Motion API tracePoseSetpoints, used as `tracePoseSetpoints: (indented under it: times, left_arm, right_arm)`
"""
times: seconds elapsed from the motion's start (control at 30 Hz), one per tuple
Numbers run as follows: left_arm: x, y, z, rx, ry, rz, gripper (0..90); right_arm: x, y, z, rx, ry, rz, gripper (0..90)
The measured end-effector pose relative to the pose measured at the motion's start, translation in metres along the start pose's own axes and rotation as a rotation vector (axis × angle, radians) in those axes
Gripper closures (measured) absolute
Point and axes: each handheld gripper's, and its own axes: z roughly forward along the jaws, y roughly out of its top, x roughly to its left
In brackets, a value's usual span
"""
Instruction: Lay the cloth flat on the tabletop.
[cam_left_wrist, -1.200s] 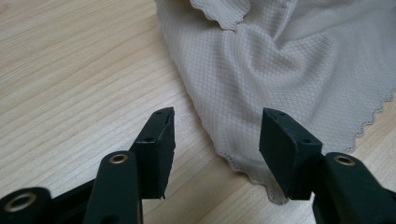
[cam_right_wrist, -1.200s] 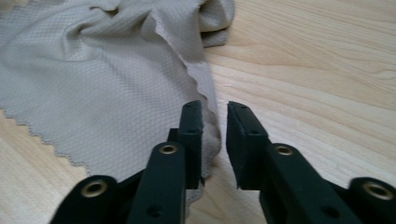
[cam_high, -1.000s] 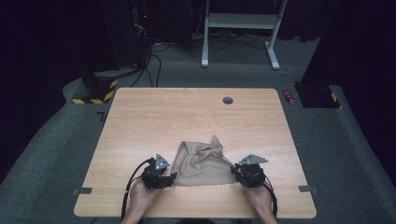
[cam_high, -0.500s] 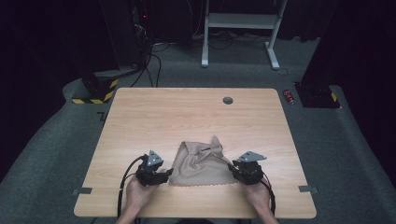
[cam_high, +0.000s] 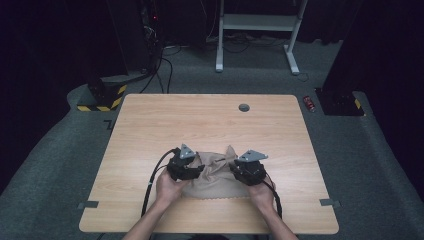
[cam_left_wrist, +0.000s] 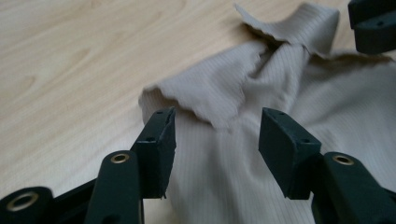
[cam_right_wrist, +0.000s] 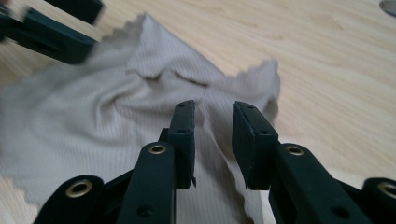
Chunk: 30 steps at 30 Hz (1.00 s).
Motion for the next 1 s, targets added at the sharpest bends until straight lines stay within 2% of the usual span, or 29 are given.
tracePoseSetpoints:
  times: [0.13, 0.3, 0.4, 0.53, 0.6, 0.7, 0.87, 0.93, 1.0]
  left_arm:
    - [-0.001, 0.013, 0.016, 0.025, 0.015, 0.016, 48.3]
    - [-0.003, 0.022, 0.028, 0.041, 0.023, 0.036, 48.4]
    - [-0.003, 0.021, 0.035, 0.063, 0.030, 0.035, 49.5]
    - [-0.003, 0.018, 0.045, 0.108, 0.053, 0.053, 50.7]
    - [-0.003, 0.017, 0.047, 0.119, 0.060, 0.058, 53.4]
    - [0.000, 0.016, 0.048, 0.125, 0.069, 0.061, 60.4]
    - [0.005, 0.014, 0.049, 0.133, 0.048, 0.046, 69.2]
    - [0.003, 0.015, 0.049, 0.132, 0.049, 0.057, 72.1]
    - [0.002, 0.015, 0.049, 0.132, 0.047, 0.068, 74.8]
  right_arm:
    - [0.004, 0.011, 0.013, 0.021, -0.004, -0.016, 68.2]
    - [0.001, 0.014, 0.026, 0.060, -0.042, -0.021, 69.5]
    - [0.000, 0.013, 0.029, 0.078, -0.056, -0.020, 74.4]
    - [-0.004, 0.010, 0.031, 0.107, -0.067, -0.035, 85.6]
    - [-0.007, 0.008, 0.031, 0.116, -0.061, -0.028, 89.6]
    - [-0.011, 0.003, 0.029, 0.122, -0.057, -0.016, 89.8]
    - [-0.020, -0.008, 0.022, 0.125, -0.067, 0.013, 89.8]
    - [-0.025, -0.010, 0.018, 0.115, -0.075, 0.022, 89.7]
    - [-0.025, -0.009, 0.012, 0.081, -0.082, 0.027, 85.2]
